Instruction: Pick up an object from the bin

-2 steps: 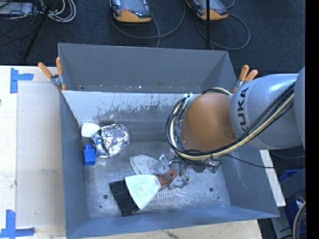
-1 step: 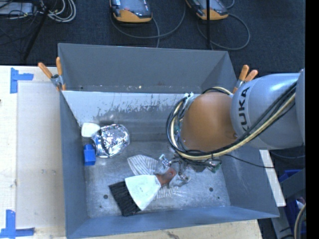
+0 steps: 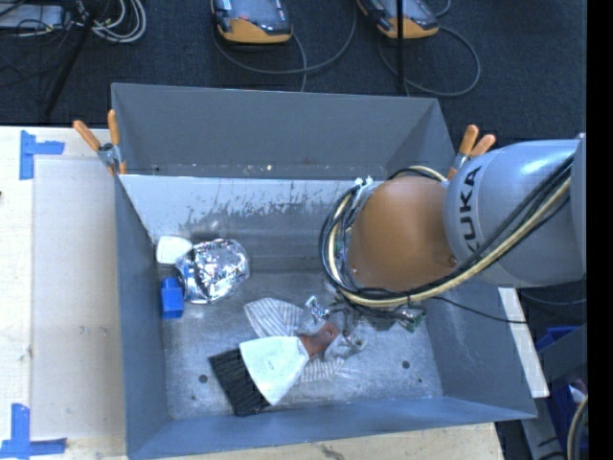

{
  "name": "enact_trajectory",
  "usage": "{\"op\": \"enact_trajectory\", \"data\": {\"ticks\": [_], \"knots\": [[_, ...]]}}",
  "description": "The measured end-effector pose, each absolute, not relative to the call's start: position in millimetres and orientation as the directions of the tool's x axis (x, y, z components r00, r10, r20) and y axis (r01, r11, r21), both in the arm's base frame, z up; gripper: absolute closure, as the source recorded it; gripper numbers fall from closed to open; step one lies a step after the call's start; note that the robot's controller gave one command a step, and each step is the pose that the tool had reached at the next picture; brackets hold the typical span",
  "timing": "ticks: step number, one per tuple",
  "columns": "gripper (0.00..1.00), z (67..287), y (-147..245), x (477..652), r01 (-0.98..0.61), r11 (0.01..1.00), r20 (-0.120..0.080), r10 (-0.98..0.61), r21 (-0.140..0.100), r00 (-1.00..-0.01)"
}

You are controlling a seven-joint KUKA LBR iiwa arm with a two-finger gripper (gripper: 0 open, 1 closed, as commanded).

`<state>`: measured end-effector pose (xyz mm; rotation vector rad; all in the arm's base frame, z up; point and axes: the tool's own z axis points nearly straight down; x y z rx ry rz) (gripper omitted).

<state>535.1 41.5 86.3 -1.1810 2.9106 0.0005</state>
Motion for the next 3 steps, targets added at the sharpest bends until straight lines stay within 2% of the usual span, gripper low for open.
{"op": "enact_trajectory", "data": {"ticks": [3], "knots": [[1.0, 103.2, 42.6, 533.3, -0.695, 0.719, 0.005, -0.695, 0.006, -0.719]]}}
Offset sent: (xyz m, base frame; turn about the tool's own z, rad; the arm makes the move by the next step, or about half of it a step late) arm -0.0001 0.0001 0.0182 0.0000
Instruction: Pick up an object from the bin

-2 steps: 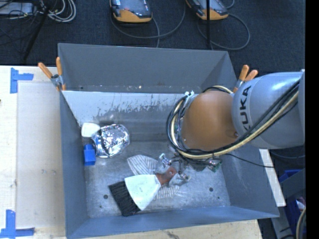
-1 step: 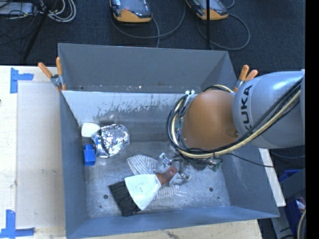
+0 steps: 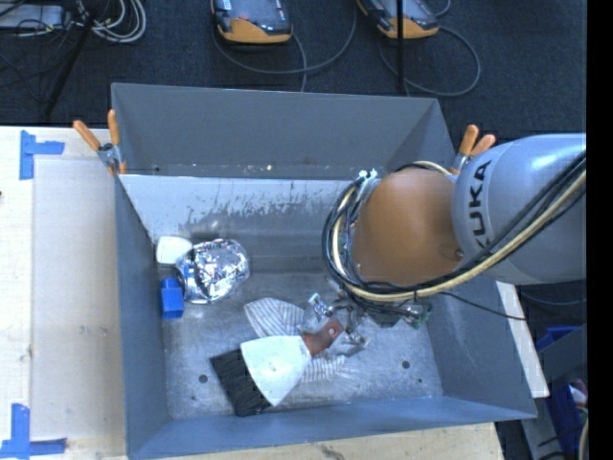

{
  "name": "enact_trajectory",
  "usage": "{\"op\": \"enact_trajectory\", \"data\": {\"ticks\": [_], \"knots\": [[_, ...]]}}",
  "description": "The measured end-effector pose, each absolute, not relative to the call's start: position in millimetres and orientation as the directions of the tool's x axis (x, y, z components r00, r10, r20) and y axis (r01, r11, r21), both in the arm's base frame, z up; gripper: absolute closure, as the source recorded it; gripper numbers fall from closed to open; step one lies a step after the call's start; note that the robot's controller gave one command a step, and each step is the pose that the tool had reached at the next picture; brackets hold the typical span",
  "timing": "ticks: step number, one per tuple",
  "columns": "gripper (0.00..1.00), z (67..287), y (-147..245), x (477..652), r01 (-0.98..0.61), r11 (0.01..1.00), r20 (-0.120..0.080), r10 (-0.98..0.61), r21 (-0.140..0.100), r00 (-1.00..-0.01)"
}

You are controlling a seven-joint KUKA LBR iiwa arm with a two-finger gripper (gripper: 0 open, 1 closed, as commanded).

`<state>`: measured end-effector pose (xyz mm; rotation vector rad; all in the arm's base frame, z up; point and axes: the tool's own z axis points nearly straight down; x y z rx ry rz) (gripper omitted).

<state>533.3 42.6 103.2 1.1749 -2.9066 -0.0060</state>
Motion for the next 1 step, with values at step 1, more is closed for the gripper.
{"op": "enact_trajectory", "data": {"ticks": [1], "knots": [[1.0, 125.6, 42.8, 533.3, -0.694, 0.72, 0.004, -0.694, 0.006, -0.72]]}}
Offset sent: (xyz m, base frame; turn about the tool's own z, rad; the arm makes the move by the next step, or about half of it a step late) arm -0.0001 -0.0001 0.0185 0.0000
